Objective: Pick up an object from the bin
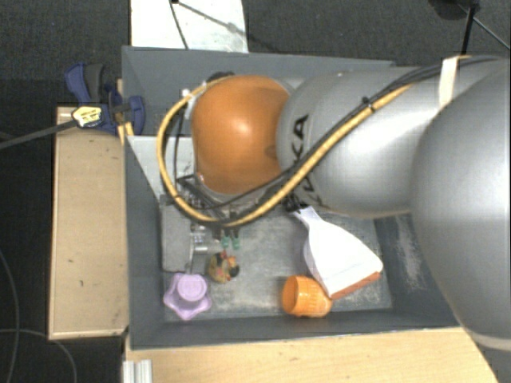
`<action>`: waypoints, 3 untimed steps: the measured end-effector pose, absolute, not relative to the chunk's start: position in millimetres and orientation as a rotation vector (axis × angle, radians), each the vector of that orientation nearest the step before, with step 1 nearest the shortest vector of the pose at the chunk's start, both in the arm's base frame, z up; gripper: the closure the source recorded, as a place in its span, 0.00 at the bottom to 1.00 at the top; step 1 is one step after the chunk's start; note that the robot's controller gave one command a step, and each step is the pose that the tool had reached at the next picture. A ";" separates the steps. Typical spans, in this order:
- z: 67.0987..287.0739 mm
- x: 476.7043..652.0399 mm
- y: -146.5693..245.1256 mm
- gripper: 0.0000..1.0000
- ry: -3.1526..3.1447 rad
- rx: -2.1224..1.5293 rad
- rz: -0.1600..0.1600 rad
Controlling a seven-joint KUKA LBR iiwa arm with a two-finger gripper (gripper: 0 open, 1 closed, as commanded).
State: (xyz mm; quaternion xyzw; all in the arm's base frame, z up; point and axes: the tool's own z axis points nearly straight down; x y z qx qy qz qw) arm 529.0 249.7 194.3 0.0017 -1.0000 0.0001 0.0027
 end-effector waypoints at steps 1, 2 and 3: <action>198.8 531.2 248.5 0.00 -3.144 -0.003 -0.003; 169.3 511.2 202.6 0.00 -3.144 0.106 -0.004; 163.6 492.4 180.7 0.00 -3.137 -0.015 0.007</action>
Offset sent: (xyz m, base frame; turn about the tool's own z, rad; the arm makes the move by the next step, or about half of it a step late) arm -0.0422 -0.1082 -0.0635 -0.1375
